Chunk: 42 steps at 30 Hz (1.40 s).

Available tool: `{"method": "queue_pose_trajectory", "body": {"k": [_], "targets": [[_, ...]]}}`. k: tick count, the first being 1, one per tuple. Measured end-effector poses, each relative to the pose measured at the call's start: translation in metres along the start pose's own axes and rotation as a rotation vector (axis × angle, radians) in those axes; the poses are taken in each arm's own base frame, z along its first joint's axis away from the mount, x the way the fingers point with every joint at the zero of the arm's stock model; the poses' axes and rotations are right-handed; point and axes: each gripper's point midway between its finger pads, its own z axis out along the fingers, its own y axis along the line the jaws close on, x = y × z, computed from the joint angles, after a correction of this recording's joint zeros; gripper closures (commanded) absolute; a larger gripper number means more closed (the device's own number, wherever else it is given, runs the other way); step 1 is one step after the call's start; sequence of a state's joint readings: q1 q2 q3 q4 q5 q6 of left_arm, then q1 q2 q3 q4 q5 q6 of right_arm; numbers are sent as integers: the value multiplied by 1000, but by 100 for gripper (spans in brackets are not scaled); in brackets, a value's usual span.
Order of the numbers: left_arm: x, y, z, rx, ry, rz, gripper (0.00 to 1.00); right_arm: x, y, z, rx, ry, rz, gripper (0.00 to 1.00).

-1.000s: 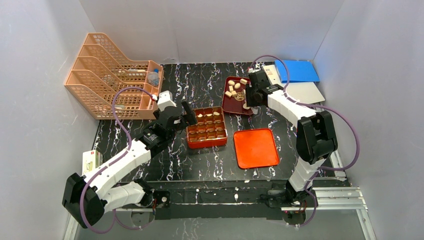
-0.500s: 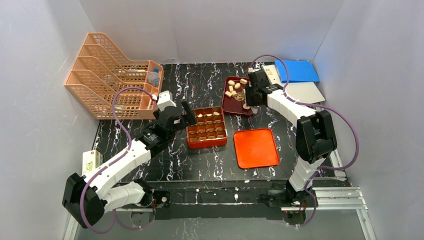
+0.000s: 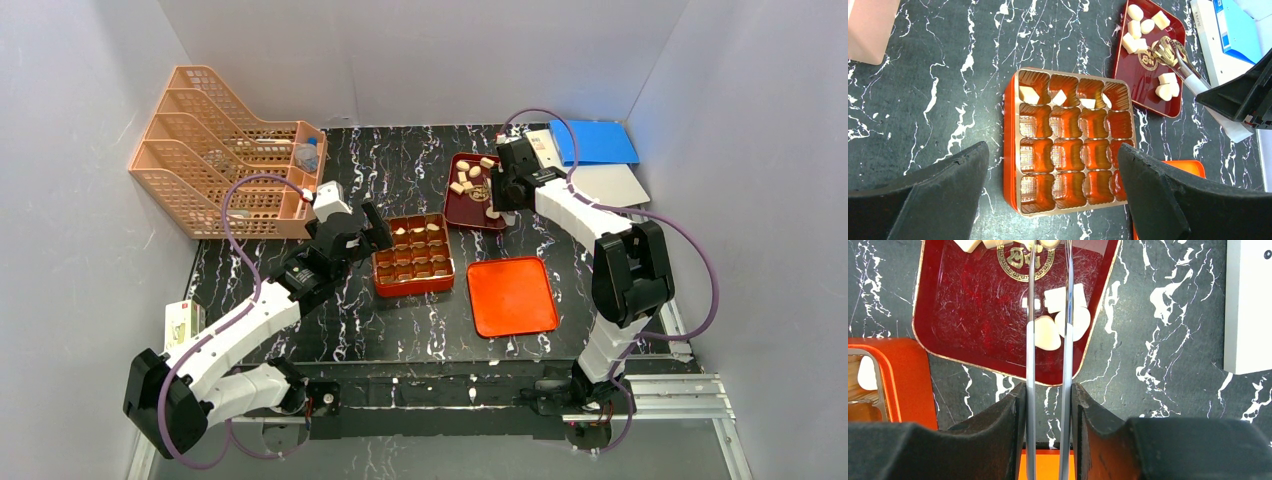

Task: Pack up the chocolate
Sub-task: Pick up the fake chocolate from the plate.

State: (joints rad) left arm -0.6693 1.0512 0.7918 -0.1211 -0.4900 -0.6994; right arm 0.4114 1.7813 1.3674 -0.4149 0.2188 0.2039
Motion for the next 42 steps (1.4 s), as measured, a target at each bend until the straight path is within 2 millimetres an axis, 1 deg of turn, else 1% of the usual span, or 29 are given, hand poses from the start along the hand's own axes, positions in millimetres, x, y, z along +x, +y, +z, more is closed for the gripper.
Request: {"method": "queue_pose_trajectory", "body": {"k": [23,26,30,34,37,42], "targets": [[1,1,0,-4,4,3,2,-18,0,-20,-11,-59,10,99],[1,1,0,-3,5,3,2,-24,2,-30,-26,-79,13,99],[1,1,0,-3,5,2,2,-34,6,-53,-47,-125,13,99],[1,1,0,-4,5,-1,2,-39,20,-77,-82,-165,-7,99],[2,1,0,-5,6,-2,2,-35,37,-93,-119,-178,-39,99],[3,2,0,-9,11,0,3,-16,69,-116,-176,-170,-109,99]]}}
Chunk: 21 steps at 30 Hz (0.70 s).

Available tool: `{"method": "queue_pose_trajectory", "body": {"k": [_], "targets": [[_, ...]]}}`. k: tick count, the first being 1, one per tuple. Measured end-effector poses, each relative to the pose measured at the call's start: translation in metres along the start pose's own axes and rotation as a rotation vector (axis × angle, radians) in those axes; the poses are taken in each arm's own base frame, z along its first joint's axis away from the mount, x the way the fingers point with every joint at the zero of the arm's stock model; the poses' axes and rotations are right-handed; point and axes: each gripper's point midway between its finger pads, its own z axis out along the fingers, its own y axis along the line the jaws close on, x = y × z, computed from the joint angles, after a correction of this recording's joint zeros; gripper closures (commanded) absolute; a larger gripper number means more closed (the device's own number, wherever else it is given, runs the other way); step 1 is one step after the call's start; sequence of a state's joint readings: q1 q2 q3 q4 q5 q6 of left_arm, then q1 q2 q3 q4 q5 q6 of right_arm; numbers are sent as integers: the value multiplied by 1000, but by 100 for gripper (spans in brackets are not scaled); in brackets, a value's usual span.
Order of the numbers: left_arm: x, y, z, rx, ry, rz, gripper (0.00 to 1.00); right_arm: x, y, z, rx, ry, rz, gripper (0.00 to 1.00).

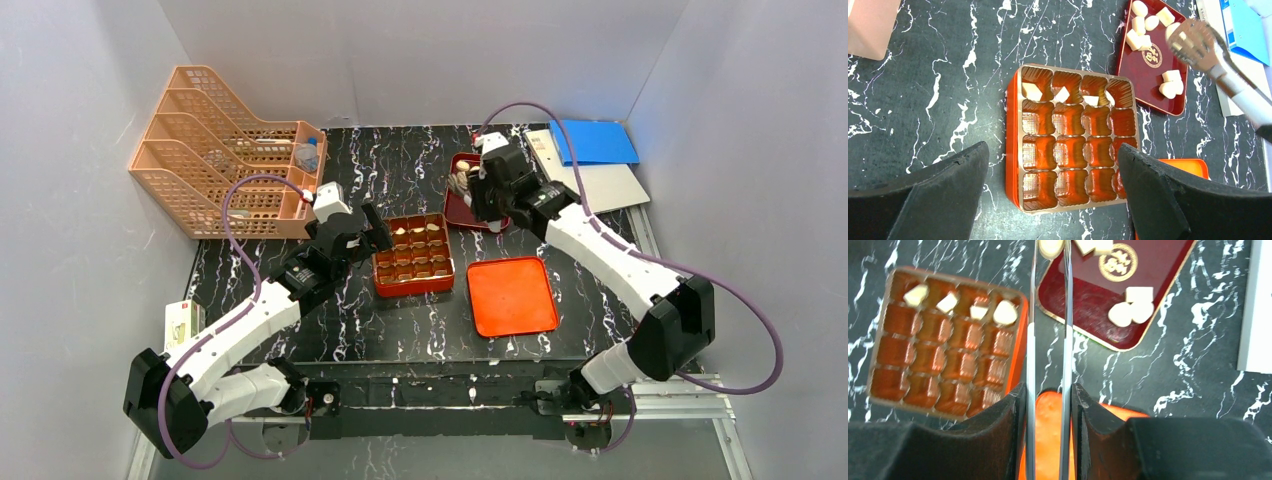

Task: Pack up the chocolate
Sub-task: Pick up the fake chocolate from the plate, then place the fake chocolate in the packing box.

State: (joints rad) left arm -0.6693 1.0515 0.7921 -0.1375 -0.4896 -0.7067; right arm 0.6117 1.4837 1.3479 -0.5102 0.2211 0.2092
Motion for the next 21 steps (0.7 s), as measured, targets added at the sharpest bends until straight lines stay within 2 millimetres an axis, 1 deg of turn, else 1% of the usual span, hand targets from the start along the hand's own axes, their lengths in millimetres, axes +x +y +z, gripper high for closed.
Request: {"method": "queue_pose_trajectory", "body": {"k": [7,12,15,21], "targets": [[-1,-1,0,-1,2,1,3,27,50,-26,-65,36,-84,99],[-2,-2,0,-1,1,1,3,46,73,-39,-89,56,-117,99],[-2,-2,0,0,1,0,3,61,79,-42,-86,77,-129,99],[-2,-2,0,0,2,1,3,90,77,-44,-58,132,-142,99]]}}
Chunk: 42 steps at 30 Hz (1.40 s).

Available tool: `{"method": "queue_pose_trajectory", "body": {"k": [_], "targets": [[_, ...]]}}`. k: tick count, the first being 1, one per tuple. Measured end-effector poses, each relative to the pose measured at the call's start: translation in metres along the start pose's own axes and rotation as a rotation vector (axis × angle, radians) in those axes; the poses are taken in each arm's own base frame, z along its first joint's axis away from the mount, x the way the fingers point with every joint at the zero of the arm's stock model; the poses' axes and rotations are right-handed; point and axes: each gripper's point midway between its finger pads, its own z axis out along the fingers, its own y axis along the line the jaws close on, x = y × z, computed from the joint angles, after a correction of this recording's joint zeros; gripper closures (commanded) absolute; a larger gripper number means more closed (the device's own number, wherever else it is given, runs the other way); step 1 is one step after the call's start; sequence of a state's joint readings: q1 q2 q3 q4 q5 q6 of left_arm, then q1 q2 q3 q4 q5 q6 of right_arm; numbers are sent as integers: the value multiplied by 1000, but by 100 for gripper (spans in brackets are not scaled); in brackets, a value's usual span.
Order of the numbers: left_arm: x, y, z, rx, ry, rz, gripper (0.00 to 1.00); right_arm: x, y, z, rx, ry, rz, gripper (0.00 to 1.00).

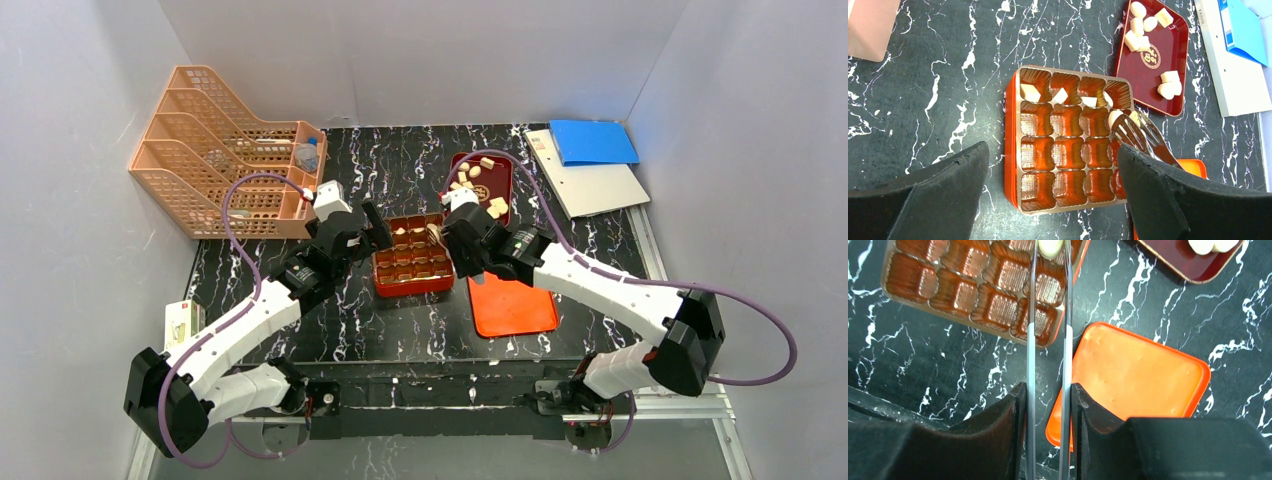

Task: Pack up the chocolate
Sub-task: Place the fake chocolate in the packing box.

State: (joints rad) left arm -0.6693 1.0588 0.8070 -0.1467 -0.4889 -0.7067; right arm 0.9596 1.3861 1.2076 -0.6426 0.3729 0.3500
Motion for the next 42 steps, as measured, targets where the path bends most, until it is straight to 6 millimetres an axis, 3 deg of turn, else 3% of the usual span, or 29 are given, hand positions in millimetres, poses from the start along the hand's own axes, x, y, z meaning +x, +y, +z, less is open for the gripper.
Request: {"method": "queue_pose_trajectory", "body": {"k": [5,15,18,25,42], "targets": [[0,0,0,0,0,0,3,11,-2,-2,19,16,3,99],[0,0,0,0,1,0,3,9,-4,-4,34,0,19,98],[0,0,0,1,2,0,3,9,-3,-5,33,0,18,85],[4,0,3,-4,12,6,3,9,-3,-5,34,0,18,71],[5,0,3,-3,15,7,3,9,-3,-5,34,-1,17,63]]}}
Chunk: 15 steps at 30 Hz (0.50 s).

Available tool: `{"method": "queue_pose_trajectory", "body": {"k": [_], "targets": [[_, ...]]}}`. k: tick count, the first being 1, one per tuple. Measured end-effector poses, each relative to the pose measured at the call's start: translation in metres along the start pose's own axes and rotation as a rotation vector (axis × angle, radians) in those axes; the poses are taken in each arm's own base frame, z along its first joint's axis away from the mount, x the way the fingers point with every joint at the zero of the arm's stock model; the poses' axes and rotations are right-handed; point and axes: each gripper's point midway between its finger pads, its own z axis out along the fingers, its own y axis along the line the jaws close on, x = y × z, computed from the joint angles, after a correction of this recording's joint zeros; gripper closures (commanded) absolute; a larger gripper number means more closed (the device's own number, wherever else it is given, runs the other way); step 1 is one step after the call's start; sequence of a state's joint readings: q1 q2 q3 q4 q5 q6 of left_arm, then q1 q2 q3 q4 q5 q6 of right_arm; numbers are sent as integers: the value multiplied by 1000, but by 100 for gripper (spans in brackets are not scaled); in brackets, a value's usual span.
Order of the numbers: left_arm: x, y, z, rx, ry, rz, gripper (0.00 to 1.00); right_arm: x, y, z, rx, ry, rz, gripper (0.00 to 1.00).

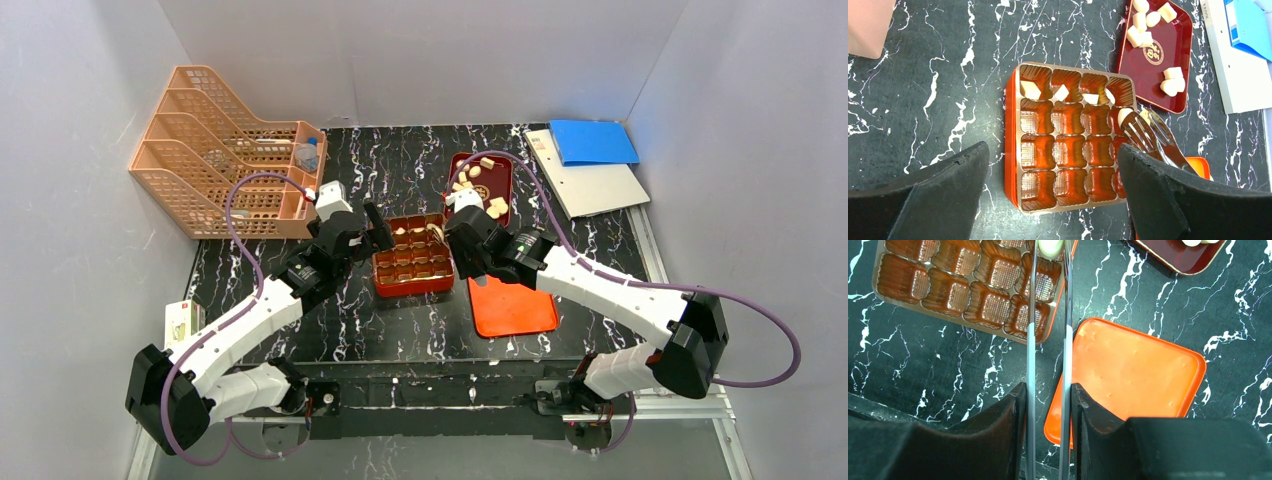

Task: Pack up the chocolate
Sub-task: Place the fake chocolate in the packing box.

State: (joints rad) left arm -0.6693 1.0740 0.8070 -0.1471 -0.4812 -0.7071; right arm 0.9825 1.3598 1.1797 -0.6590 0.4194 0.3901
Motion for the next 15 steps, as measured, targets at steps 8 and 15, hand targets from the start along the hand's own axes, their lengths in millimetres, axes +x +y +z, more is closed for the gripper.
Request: {"method": "queue_pose_trajectory", "body": {"k": [8,15], "targets": [[1,0,1,-1,2,1,3,-2,0,-3,-8,-11,5,61],[1,0,1,-2,3,2,3,-2,1,-3,-12,-10,5,58]]}}
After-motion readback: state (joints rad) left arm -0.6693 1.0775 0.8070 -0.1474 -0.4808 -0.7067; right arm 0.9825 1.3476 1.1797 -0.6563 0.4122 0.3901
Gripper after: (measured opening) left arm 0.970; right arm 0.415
